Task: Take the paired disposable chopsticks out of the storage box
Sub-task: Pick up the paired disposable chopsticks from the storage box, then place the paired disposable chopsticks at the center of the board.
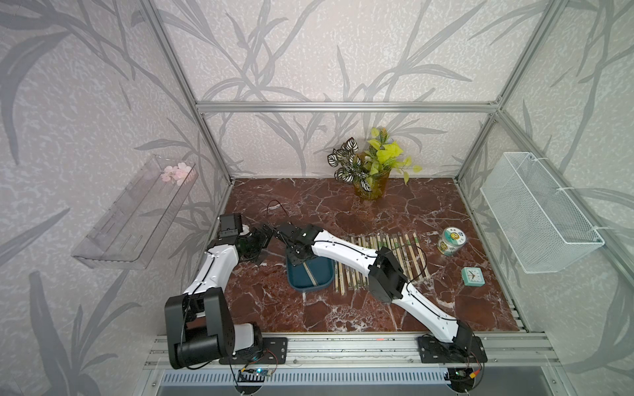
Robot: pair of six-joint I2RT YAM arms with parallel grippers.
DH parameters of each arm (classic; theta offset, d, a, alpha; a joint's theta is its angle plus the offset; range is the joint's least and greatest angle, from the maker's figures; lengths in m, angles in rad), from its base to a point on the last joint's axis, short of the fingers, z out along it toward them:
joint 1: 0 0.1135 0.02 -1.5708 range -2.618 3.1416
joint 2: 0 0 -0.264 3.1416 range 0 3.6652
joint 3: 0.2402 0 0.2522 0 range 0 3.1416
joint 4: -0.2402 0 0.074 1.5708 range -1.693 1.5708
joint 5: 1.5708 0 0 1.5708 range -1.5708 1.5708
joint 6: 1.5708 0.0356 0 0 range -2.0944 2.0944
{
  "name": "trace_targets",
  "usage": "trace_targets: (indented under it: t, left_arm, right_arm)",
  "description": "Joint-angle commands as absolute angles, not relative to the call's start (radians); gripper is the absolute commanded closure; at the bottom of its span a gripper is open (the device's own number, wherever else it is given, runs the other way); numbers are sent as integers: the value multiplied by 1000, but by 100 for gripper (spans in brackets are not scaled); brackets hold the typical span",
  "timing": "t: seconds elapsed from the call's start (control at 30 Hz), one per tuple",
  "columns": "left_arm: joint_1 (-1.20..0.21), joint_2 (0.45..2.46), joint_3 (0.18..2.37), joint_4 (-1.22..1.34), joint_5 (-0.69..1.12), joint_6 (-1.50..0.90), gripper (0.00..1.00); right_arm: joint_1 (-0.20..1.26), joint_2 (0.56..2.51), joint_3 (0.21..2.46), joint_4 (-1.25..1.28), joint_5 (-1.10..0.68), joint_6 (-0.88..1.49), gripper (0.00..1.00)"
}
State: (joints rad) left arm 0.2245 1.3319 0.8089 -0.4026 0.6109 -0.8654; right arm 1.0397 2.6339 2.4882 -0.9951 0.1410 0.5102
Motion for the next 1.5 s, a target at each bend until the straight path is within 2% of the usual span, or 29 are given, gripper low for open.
trace_targets:
  t: [0.0, 0.57, 0.8, 1.13, 1.47]
  left_arm:
    - [232, 1318, 816, -391, 630, -864, 0]
    - [232, 1303, 813, -387, 644, -857, 0]
    - [223, 1282, 820, -399, 649, -851, 0]
    - [185, 1271, 832, -422, 637, -842, 0]
    - [143, 1282, 850, -433, 608, -844, 0]
  right_arm:
    - [1029, 2523, 2453, -995, 125, 538, 100]
    - [963, 2290, 2281, -869, 69, 608, 100]
    - [897, 2108, 2055, -747, 56, 631, 100]
    - [762, 1836, 1615, -583, 43, 674, 100]
    - [748, 1792, 1363, -465, -33, 760, 100]
